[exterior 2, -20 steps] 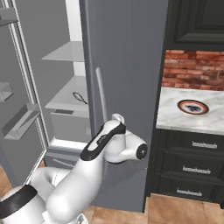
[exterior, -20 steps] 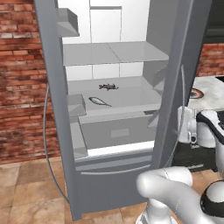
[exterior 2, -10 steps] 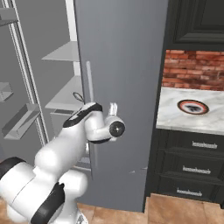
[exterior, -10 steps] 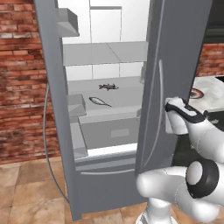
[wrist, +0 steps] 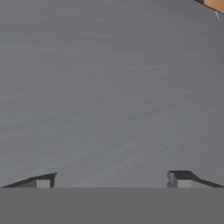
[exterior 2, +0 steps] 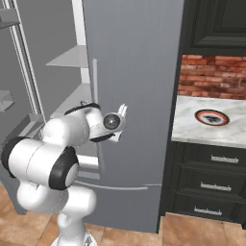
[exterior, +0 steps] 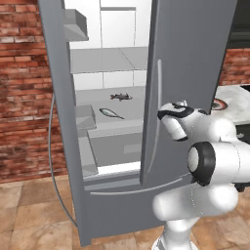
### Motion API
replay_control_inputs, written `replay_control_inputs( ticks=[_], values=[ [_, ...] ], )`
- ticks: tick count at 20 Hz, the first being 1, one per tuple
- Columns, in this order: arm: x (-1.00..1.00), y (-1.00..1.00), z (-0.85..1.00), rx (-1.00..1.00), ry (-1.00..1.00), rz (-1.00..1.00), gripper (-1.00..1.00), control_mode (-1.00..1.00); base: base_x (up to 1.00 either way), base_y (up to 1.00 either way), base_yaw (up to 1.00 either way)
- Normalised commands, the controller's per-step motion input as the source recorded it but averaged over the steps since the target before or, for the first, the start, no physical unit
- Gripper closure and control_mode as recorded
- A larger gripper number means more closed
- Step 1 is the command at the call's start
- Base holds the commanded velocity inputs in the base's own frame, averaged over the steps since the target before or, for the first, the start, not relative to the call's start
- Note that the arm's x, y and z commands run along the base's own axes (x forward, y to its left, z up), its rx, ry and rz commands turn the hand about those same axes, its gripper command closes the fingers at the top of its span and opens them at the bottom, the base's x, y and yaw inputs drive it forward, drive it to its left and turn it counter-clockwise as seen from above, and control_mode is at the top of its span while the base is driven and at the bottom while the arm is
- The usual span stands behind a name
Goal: Place the fish on the counter behind the older fish on the same shelf of the fridge to maintain FIFO order. Close the fridge door when finished.
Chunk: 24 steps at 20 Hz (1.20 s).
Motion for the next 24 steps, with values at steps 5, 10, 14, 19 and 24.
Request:
replay_control_inputs(
  ticks=[5, 10, 14, 19, 24],
  values=[
    [0.63, 0.0, 0.0, 0.0, 0.11, -0.19, -1.0, -1.0, 0.0, 0.0, 0.0],
    [0.6, -0.01, 0.0, 0.0, 0.1, -0.17, -1.0, -1.0, 0.0, 0.0, 0.0],
    [0.14, -0.08, 0.29, 0.0, 0.09, -0.08, -1.0, -1.0, 0.0, 0.0, 0.0],
    [-0.62, -0.02, 0.88, 0.0, 0.03, 0.0, -1.0, -1.0, 0.0, 0.0, 0.0],
    [-0.42, 0.0, 1.0, 0.0, 0.08, 0.0, -1.0, -1.0, 0.0, 0.0, 0.0]
  ],
)
